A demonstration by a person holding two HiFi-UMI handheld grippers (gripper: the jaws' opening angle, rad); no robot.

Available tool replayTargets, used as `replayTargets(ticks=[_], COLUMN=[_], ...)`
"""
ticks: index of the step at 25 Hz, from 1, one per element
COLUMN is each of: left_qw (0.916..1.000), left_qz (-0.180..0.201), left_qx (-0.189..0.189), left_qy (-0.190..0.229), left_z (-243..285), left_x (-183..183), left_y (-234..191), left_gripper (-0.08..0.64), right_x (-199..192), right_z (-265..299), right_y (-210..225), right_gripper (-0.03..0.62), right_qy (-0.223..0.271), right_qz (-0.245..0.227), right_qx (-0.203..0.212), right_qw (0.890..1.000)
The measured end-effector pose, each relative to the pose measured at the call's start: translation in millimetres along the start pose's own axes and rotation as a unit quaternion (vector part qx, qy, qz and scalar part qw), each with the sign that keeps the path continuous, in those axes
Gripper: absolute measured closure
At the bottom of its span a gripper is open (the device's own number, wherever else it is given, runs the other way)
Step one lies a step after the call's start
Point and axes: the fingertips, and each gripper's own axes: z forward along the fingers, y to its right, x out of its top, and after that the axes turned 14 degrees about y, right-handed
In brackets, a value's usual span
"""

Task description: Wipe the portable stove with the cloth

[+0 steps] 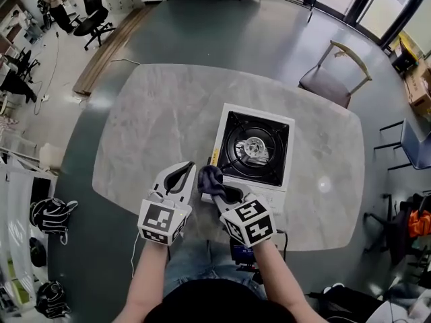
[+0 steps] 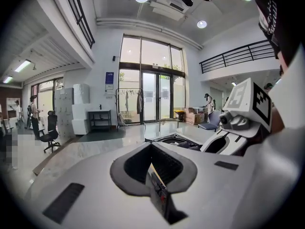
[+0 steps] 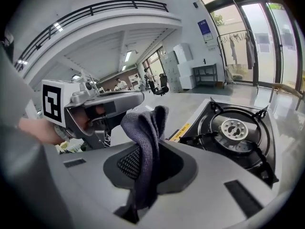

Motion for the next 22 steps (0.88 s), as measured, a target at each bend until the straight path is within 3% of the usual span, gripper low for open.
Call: replayTargets(ticks=[6,16,22], left_qw=[1.0000,0.9998,0.9996], left_qz=[0.001,0.014,0.017], left_qx=[0.003,-0.015,-0.023], left_qy=[-0.005,-0.001,0.005], left_z=[-8,-8,-4], left_x=[-4,2,5], left_y=[-3,0,0], left_gripper=[0.549,0.549,0.549], right_x=[-17,-31,-31], right_z=[24,41,38], right_y=[-5,5,10], right_gripper=[0.525,0.525,0.525], right_qy=[-0.025,-0.077,-0.085], right_qz=[0.011,-0.051,-0.052], right_qx=[-0.009,-0.025,-0.028], right_qw=[1.000,0.995,0.995])
